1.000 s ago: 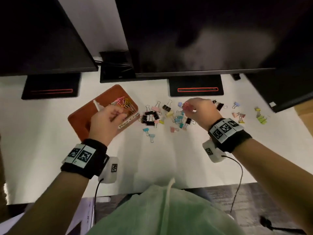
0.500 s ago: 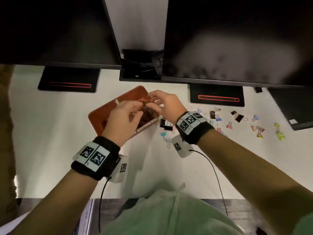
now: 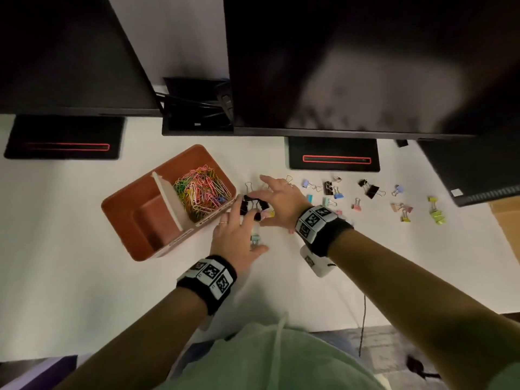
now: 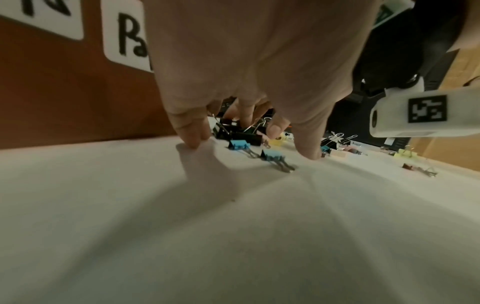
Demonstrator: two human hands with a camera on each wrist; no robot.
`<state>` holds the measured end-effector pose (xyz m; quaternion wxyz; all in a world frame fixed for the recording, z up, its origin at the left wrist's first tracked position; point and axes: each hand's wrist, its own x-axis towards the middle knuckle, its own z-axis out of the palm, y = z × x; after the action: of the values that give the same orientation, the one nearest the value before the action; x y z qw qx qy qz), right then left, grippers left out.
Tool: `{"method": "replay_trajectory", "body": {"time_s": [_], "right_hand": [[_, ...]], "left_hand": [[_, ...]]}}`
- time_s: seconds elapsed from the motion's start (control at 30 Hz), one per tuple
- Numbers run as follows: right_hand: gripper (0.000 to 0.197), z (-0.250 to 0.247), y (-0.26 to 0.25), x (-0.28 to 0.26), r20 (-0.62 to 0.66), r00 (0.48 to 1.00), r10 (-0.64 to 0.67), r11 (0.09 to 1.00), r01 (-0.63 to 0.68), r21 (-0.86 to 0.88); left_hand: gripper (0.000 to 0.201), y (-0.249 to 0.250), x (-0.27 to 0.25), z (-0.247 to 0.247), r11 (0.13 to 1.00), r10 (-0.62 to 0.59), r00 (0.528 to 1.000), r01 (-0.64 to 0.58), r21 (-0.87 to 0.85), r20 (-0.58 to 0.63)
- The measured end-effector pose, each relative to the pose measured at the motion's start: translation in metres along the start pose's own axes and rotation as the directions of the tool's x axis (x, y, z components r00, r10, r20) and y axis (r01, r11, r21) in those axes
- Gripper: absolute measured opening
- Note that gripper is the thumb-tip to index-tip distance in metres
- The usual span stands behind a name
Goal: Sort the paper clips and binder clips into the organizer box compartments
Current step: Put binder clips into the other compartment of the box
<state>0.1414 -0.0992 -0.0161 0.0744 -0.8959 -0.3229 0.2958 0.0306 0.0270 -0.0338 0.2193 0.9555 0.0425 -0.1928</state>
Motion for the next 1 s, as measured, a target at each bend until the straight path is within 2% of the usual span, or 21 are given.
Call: {"method": "replay_trajectory", "body": {"time_s": [0.1,0.2,0.33,0.53,0.77,1.0], "right_hand": [[0.060,0.002,-0.003,0.002,-0.018,1.000,-0.004,1.000,0.003,-0.027],[0.048,0.006,-0.001,0.000,-0.054,0.998,-0.041,0.998,0.043,0.036],[0.023,0.011,0.002,-0.001,-0.066,0.995,-0.075,0.993,0.080,0.088],[0.020,0.010,0.004,-0.005,-0.051,0.994,-0.099,0.977,0.106,0.186],[0.015,0.005,0.009,-0.017,-0.123,0.988,-0.088,0.968,0.114,0.223],[0.012,0.002,0.015,-0.023,-0.213,0.976,-0.037,0.953,0.099,0.287]], "left_hand": [[0.065,0.002,0.007,0.004,0.999,-0.047,0.999,0.047,0.009,0.000],[0.050,-0.002,0.007,0.004,0.994,-0.046,0.998,0.042,-0.099,-0.045],[0.034,-0.010,0.007,0.002,0.971,-0.084,0.995,0.072,-0.227,-0.045],[0.018,-0.010,0.006,0.000,0.944,-0.112,0.991,0.084,-0.319,-0.070],[0.021,-0.010,-0.002,0.003,0.944,-0.114,0.991,0.085,-0.319,-0.074],[0.045,-0.012,-0.008,-0.001,0.943,-0.145,0.989,0.129,-0.308,-0.029]]}}
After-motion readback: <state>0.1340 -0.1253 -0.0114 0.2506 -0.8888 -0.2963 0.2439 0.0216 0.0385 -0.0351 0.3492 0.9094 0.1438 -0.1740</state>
